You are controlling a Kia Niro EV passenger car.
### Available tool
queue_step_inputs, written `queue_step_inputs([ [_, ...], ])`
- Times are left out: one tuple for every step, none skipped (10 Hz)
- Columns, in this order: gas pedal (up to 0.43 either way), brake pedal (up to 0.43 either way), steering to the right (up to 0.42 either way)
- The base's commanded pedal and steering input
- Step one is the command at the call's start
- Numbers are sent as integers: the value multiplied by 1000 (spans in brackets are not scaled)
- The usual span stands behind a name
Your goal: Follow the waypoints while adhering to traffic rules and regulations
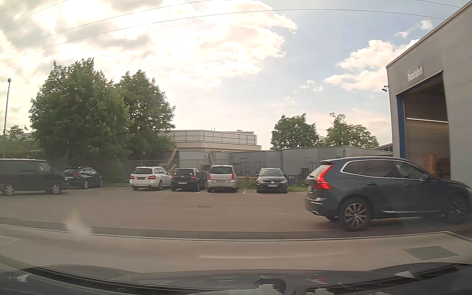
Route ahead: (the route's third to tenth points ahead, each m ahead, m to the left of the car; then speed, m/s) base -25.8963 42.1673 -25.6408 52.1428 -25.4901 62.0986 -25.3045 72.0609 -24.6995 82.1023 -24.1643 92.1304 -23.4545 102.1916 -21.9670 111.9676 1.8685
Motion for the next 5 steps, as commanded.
queue_step_inputs([
  [28, 0, -966],
  [28, 0, -966],
  [28, 0, -966],
  [28, 0, -966],
  [28, 0, -965],
])
